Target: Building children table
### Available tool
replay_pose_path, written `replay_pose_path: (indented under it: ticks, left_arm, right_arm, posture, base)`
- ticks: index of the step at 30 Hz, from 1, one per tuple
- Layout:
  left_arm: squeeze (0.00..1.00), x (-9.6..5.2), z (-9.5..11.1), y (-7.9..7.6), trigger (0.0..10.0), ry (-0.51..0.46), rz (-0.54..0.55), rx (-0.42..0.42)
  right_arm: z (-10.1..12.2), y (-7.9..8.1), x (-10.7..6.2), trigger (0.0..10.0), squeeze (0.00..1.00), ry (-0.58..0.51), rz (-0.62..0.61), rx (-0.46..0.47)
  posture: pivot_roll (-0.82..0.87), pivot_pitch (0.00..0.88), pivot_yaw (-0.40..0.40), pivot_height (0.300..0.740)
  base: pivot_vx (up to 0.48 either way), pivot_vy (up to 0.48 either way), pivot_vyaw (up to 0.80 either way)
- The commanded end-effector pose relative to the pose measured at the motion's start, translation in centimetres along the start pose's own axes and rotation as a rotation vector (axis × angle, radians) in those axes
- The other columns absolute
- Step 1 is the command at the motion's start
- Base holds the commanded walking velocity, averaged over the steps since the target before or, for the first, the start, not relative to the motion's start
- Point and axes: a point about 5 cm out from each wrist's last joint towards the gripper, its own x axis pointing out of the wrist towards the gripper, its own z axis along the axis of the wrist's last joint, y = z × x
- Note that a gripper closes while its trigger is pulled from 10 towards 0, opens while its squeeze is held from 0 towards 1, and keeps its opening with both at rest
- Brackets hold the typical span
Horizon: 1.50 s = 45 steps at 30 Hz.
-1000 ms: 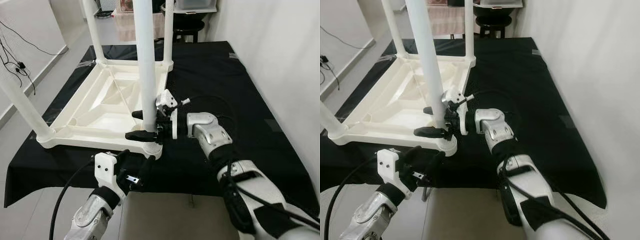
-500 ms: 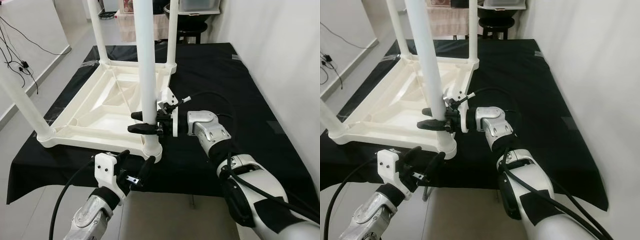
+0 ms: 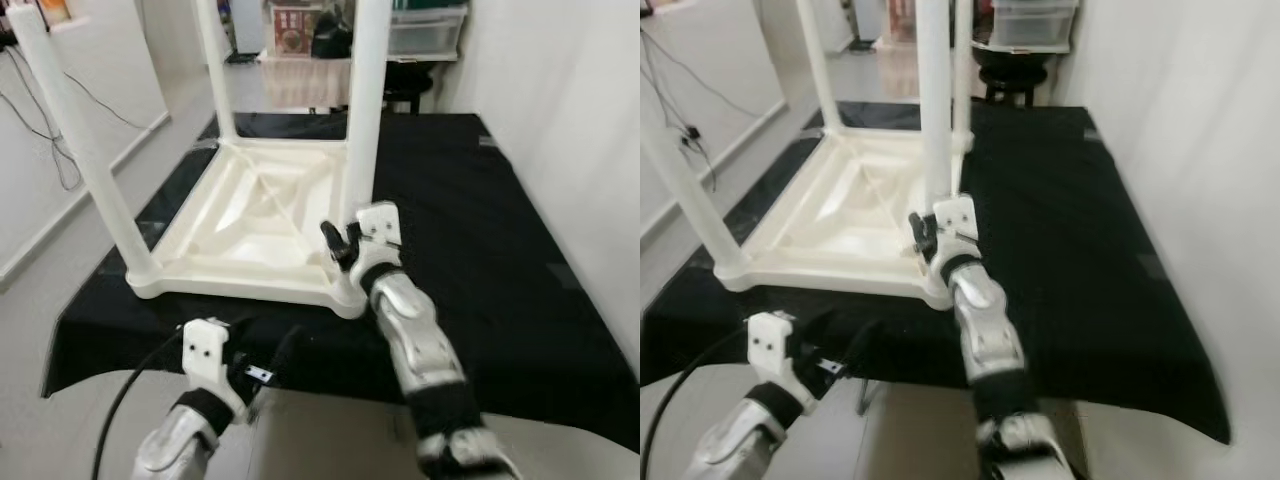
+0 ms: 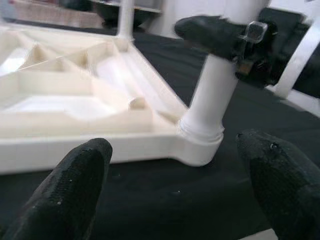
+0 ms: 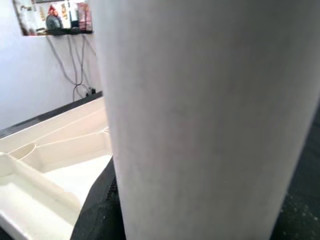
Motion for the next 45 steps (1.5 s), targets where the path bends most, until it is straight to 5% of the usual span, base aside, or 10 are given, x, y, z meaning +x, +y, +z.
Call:
replay_pose_path:
  ticks: [1, 3, 4, 5, 13, 14, 17, 30, 31, 45]
  left_arm:
    - [0.00, 0.2, -0.2, 0.1, 10.0, 0.012, -0.007, -0.004]
    - [0.00, 0.3, -0.2, 0.2, 10.0, 0.009, -0.005, -0.003]
    - [0.00, 0.3, -0.2, 0.3, 10.0, 0.006, -0.001, -0.001]
    - [0.00, 0.4, -0.2, 0.4, 10.0, 0.002, 0.004, 0.000]
    - [0.00, 0.5, -0.2, 0.4, 10.0, 0.005, 0.000, -0.001]
    - [0.00, 0.5, -0.2, 0.4, 10.0, 0.005, -0.001, -0.001]
    - [0.00, 0.5, -0.2, 0.4, 10.0, 0.005, -0.001, -0.002]
    - [0.00, 0.5, -0.3, 0.0, 10.0, 0.000, 0.003, 0.001]
    - [0.00, 0.5, -0.3, 0.0, 10.0, 0.000, 0.003, 0.000]
    - [0.00, 0.4, -0.1, -0.5, 10.0, -0.006, 0.000, -0.006]
  right_arm:
    - [-3.6, 2.4, -0.2, 0.0, 0.00, 0.152, 0.127, 0.024]
    - [-3.3, 2.0, 0.3, 1.4, 0.00, 0.149, 0.114, 0.009]
    - [-3.1, 1.7, 0.8, 10.0, 0.00, 0.141, 0.112, 0.002]
    - [-2.2, 1.5, 1.3, 10.0, 1.00, 0.109, 0.114, 0.011]
    - [0.8, 3.0, 2.4, 10.0, 1.00, 0.013, 0.387, 0.105]
    - [1.6, 3.2, 2.2, 10.0, 0.42, -0.004, 0.528, 0.082]
    - [2.1, 3.1, 2.1, 10.0, 0.00, -0.015, 0.647, 0.055]
    - [2.0, 0.5, 4.0, 10.0, 0.00, 0.147, 0.777, -0.060]
    - [2.0, 0.5, 4.1, 0.0, 0.00, 0.147, 0.774, -0.052]
    - [-0.3, -1.9, 2.9, 0.0, 0.00, 0.182, 0.657, -0.023]
  posture:
    - [0.01, 0.052, 0.013, 0.740]
    - [0.01, 0.052, 0.013, 0.740]
    - [0.01, 0.048, 0.017, 0.740]
    - [0.02, 0.046, 0.015, 0.740]
    - [0.02, 0.043, 0.020, 0.740]
    - [0.03, 0.040, 0.017, 0.740]
    - [0.03, 0.040, 0.017, 0.740]
    - [0.05, 0.042, 0.000, 0.740]
    - [0.05, 0.042, 0.000, 0.740]
    - [0.03, 0.073, -0.009, 0.740]
  base:
    - [0.000, 0.000, 0.00]
    - [0.000, 0.000, 0.00]
    - [0.000, 0.000, 0.00]
    - [0.000, 0.000, 0.00]
    - [0.000, 0.000, 0.00]
    - [0.000, 0.000, 0.00]
    - [0.000, 0.000, 0.00]
    - [0.000, 0.000, 0.00]
    - [0.000, 0.000, 0.00]
    - [0.000, 0.000, 0.00]
